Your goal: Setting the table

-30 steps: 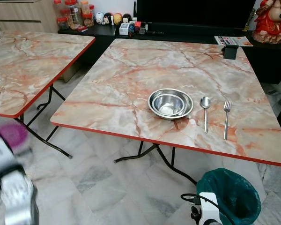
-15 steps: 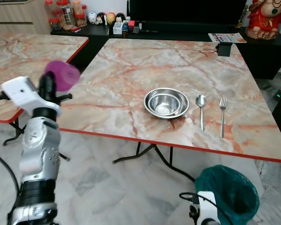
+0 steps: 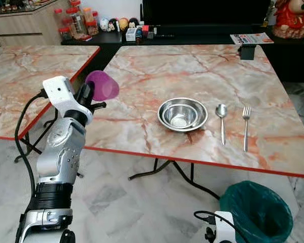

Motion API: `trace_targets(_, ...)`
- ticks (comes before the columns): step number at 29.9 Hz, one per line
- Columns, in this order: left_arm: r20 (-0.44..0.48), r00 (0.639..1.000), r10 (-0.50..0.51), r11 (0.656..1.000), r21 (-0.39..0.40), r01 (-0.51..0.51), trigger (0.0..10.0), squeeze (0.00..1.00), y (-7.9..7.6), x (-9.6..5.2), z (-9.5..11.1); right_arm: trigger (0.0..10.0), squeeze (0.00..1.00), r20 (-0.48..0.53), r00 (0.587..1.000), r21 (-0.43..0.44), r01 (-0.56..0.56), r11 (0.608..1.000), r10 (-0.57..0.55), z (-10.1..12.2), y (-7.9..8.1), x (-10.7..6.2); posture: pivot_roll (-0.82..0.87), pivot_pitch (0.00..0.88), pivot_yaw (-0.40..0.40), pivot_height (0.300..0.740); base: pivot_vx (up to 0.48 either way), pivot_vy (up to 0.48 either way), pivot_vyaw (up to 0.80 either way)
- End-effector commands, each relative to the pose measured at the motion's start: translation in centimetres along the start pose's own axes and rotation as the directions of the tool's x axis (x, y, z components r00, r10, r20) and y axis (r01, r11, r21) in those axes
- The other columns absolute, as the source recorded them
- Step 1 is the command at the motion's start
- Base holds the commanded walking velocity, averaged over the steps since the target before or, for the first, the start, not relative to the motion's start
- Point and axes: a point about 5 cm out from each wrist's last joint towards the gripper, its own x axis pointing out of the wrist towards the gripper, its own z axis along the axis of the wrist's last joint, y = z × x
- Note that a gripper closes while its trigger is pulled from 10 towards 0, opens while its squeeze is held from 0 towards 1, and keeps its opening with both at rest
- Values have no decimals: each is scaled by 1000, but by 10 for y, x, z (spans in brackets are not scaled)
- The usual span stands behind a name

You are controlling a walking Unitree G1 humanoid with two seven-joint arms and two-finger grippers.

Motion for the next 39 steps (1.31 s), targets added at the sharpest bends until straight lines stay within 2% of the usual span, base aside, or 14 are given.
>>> trace_targets(1,22,1000,8,1000,11,-8,10000,0,5,1,11,10000,0,-14,1000,10,-1,1000,1,-4,2,-1,57,37,89,714,334,0,0)
trace_targets(16,0,999,-32,999,5,32,10000,0,3,-2,10,10000,0,-13,1000,3,-1,1000,1,-3,2,0,58,40,78,714,335,0,0)
trace_targets(23,-44,996,-77,997,-27,76,10000,0,-1,-4,3,10000,0,-14,1000,0,-1,1000,1,-4,1,-1,62,41,76,714,0,0,0)
trace_targets(24,-72,992,-103,994,-40,100,10000,0,-3,-5,-1,10000,0,-15,1000,1,-2,1000,2,-4,1,-1,61,42,76,714,0,0,0)
trace_targets(26,-129,986,-110,994,-15,109,10000,0,-4,-3,-8,10000,0,-16,1000,2,-3,1000,4,-4,2,-1,61,41,75,714,0,0,0)
trace_targets(28,-168,981,-92,995,22,98,10000,0,-5,1,-14,10000,0,-17,1000,0,-6,1000,6,-4,3,-1,62,39,71,714,0,0,0)
trace_targets(29,-226,972,-68,997,26,76,10000,0,-5,6,-20,10000,0,-16,1000,-2,-8,1000,8,-4,3,-1,61,38,70,714,0,0,0)
trace_targets(30,-226,972,-68,997,26,76,10000,0,-5,6,-20,10000,0,-16,1000,-2,-8,1000,8,-4,3,-1,61,38,70,714,0,0,0)
trace_targets(31,-300,952,-53,997,44,69,10000,0,-6,11,-30,10000,0,-15,1000,-3,-9,1000,8,-4,3,-1,55,35,63,714,0,0,0)
trace_targets(32,-315,948,-50,996,51,70,10000,0,-7,12,-32,10000,0,-15,1000,-3,-9,1000,8,-4,3,-1,55,35,63,714,0,0,0)
trace_targets(35,-382,922,-69,997,11,79,10000,0,-13,20,-45,10000,0,-14,1000,-7,-7,1000,7,-3,0,-1,44,33,55,714,0,0,0)
trace_targets(39,-427,903,-56,998,-2,61,10000,0,-17,28,-54,10000,0,-11,1000,-9,-3,1000,2,-2,-3,0,30,30,44,714,0,0,0)
